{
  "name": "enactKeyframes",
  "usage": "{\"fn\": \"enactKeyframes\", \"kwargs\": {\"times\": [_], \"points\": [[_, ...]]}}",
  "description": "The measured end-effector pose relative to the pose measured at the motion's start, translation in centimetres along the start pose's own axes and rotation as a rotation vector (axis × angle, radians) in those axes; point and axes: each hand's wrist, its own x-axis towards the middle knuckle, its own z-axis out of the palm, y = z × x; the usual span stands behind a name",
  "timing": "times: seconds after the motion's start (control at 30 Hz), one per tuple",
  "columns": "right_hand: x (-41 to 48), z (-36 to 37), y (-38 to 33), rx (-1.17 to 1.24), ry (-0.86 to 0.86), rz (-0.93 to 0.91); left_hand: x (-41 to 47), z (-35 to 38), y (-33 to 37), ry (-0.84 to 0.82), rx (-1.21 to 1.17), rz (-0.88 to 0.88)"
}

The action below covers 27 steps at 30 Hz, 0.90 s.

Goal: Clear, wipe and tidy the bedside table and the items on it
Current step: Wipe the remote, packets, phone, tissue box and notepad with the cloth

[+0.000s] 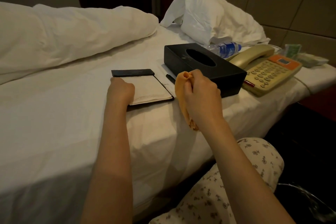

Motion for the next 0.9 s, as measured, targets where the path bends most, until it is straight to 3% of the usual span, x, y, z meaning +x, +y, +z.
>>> {"fn": "enactKeyframes", "kwargs": {"times": [0.17,0.27,0.37,0.5,0.6,0.73,0.9], "points": [[-0.1,-0.5,0.6,0.316,0.059,0.063,-1.2,0.2,0.2,0.111,0.324,0.045],[-0.2,-1.2,0.9,0.491,0.116,0.104,-4.8,0.9,1.9,0.151,0.076,0.328],[-0.3,-2.3,1.4,0.667,0.222,0.143,-9.9,2.7,4.7,-0.039,-0.141,0.585],[-0.7,-4.8,3.0,0.815,0.306,0.234,-13.2,5.6,6.4,-0.227,-0.254,0.721],[-1.2,-6.9,5.3,0.876,0.368,0.341,-14.6,7.6,7.2,-0.374,-0.275,0.731],[-2.5,-9.5,8.4,1.150,0.402,0.495,-17.2,10.8,8.8,-0.577,-0.345,0.668],[-4.8,-12.7,11.1,1.037,0.469,0.505,-20.1,15.2,10.2,-0.834,-0.580,0.566]]}}
